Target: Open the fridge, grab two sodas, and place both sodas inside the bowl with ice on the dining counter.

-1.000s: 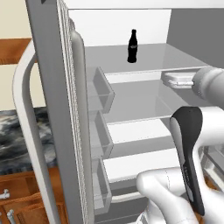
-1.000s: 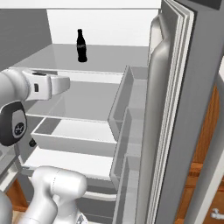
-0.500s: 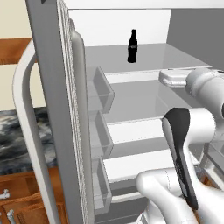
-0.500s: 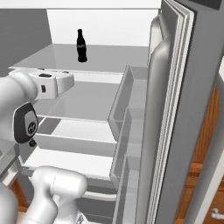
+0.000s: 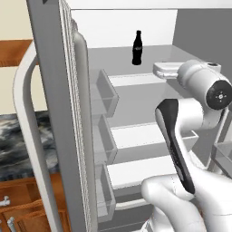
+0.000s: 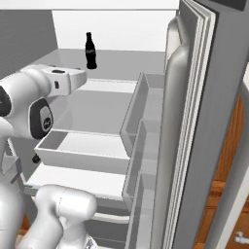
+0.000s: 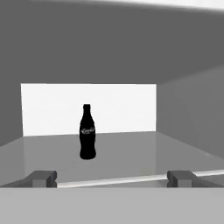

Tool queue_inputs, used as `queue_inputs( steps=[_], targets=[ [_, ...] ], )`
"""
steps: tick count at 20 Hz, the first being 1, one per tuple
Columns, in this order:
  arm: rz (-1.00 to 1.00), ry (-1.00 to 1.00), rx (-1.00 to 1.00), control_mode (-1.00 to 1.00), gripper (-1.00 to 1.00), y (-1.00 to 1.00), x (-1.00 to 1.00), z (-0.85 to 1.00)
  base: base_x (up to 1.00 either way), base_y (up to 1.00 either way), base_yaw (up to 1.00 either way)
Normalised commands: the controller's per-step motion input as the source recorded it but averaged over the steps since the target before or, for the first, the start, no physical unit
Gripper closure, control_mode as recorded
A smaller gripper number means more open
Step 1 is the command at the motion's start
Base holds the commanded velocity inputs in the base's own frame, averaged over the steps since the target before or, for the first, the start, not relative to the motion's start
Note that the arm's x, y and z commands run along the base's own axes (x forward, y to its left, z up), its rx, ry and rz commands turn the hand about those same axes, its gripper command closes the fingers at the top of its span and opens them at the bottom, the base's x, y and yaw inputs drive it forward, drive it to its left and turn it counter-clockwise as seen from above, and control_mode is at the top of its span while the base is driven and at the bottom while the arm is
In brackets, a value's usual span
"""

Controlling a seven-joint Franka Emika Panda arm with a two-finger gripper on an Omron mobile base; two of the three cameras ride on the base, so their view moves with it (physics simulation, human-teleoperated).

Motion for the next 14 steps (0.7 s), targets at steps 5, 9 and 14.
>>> queue_inputs(
  steps=[5, 9, 14],
  targets=[
    [0.00, 0.00, 0.00, -1.00, -1.00, 0.32, 0.62, 0.01, 0.00, 0.00, 0.00],
    [0.00, 0.00, 0.00, -1.00, -1.00, 0.26, 0.61, 0.00, 0.00, 0.00, 0.00],
    [0.00, 0.00, 0.01, -1.00, -1.00, 0.14, 0.61, 0.00, 0.00, 0.00, 0.00]
  ],
)
